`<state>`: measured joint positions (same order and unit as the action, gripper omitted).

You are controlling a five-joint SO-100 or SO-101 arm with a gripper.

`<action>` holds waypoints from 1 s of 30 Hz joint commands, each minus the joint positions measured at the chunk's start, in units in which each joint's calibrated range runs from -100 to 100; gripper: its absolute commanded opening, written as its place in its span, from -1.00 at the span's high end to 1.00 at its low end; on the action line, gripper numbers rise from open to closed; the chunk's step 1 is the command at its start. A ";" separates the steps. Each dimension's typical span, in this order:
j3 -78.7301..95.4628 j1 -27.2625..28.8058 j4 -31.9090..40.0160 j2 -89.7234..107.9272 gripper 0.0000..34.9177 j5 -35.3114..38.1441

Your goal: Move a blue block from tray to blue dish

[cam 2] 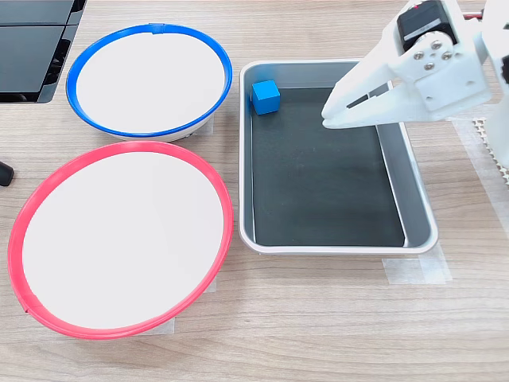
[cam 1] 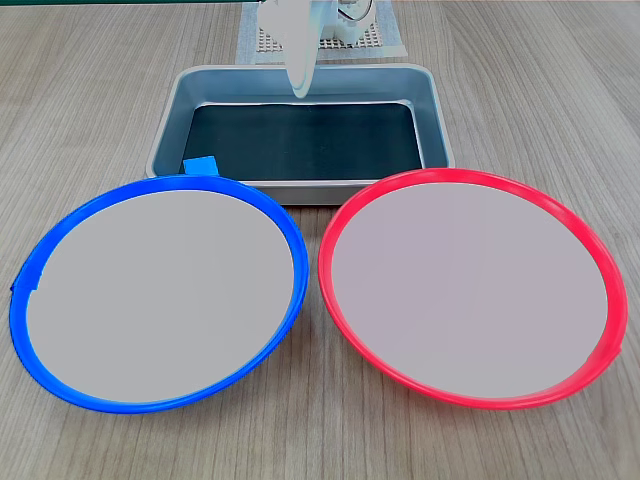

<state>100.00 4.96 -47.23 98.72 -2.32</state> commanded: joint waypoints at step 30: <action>0.00 -3.50 -0.19 0.34 0.98 2.10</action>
<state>100.00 2.48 -47.23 98.81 -0.81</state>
